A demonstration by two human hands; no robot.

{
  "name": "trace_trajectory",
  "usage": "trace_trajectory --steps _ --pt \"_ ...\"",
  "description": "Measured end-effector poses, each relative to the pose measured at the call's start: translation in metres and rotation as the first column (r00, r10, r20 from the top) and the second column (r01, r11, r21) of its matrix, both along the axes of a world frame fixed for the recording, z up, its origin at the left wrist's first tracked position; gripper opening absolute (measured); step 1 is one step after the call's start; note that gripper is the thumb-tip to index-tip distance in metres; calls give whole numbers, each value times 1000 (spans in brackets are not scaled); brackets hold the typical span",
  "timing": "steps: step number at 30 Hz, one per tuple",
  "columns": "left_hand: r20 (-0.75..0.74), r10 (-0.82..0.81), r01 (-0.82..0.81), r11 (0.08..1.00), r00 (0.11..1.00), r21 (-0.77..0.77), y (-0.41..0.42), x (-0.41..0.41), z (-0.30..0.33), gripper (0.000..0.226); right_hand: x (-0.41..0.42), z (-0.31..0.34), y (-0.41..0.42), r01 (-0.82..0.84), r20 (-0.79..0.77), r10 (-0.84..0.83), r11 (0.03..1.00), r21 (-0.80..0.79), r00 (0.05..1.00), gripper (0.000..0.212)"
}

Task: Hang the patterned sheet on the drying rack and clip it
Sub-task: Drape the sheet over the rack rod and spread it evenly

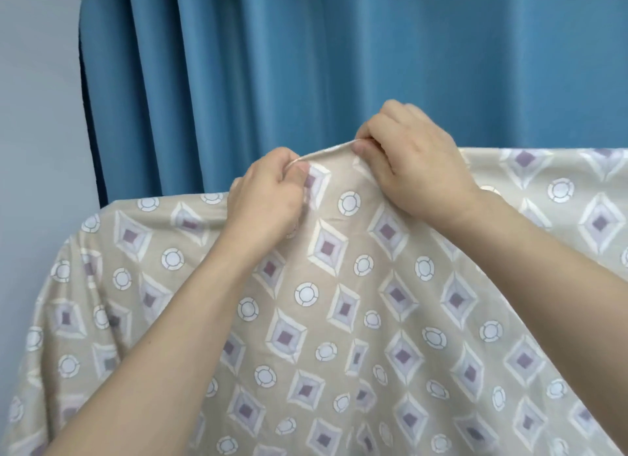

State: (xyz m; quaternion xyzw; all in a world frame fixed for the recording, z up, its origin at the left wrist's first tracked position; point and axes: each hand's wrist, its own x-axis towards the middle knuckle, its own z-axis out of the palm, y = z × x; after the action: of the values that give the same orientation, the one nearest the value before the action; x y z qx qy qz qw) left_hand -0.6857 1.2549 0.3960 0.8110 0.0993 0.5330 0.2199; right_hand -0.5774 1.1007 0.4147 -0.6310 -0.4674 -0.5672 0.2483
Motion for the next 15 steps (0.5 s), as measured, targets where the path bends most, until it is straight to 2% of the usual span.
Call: trace_trajectory --steps 2,3,5,7,10,13,15 --pt "67 31 -29 999 997 -28 0 4 -3 26 4 1 -8 4 -76 -11 996 -86 997 27" --pt "76 82 -82 997 994 -4 0 5 -6 25 10 0 -12 66 -129 -87 984 -165 988 33" --pt "69 166 -171 983 984 69 -4 6 -11 27 21 -4 -23 215 -198 -284 926 -309 938 44" --pt "24 245 -244 947 969 206 -8 6 -14 32 29 -8 -37 245 -245 -338 907 -343 909 45" --pt "-95 289 -241 907 953 345 -21 12 -11 36 37 -14 -47 138 -262 -212 952 -274 942 33" --pt "-149 185 -122 926 971 357 -44 21 -7 30 36 -16 -45 61 -250 -116 974 -219 961 26" --pt "-122 139 -91 939 983 331 -54 28 -4 24 35 -18 -45 26 -214 -61 987 -159 975 23"
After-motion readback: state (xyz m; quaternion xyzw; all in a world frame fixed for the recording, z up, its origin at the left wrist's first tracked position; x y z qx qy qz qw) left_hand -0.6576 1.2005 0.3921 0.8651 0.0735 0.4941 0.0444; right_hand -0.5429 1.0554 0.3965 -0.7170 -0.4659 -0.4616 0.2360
